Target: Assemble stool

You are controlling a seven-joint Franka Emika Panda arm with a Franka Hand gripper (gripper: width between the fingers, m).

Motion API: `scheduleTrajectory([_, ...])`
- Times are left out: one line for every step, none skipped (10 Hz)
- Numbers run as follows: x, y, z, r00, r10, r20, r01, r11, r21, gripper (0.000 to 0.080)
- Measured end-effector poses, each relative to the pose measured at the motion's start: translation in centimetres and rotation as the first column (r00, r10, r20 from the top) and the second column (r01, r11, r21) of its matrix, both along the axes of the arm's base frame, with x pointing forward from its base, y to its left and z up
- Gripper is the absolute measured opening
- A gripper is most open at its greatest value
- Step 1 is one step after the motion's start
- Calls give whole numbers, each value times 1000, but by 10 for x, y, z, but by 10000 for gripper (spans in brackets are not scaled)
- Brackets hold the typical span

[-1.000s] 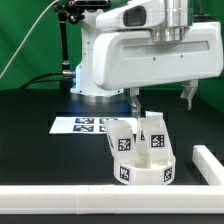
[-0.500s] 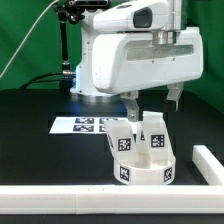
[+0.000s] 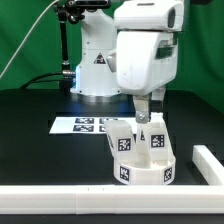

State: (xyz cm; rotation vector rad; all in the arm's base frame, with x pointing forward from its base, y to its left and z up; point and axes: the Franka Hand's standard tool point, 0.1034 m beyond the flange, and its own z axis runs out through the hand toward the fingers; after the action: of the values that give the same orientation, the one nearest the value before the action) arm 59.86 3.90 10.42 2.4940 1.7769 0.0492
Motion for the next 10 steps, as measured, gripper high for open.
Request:
scheduleTrajectory([0, -2, 0, 999, 37, -2, -37, 999, -10, 649])
scheduleTrajectory([0, -5, 0, 997, 81, -5, -81, 996, -23, 649])
scheduleTrajectory([0, -6, 0, 991, 131, -10, -132, 991, -36, 649])
scheduleTrajectory([0, 0, -3, 992, 127, -13, -127, 991, -37, 649])
scheduleTrajectory([2, 3, -5, 992, 128, -14, -129, 991, -39, 649])
scheduleTrajectory([5, 6, -7, 992, 127, -15, -128, 991, -39, 649])
scheduleTrajectory([9, 10, -10, 992, 124, -21, -125, 991, -39, 649])
scheduleTrajectory([12, 13, -11, 993, 121, -19, -121, 992, -38, 649])
scheduleTrajectory([12, 16, -12, 994, 111, -18, -112, 993, -36, 649])
scheduleTrajectory([12, 17, -12, 994, 107, -18, -108, 994, -35, 626])
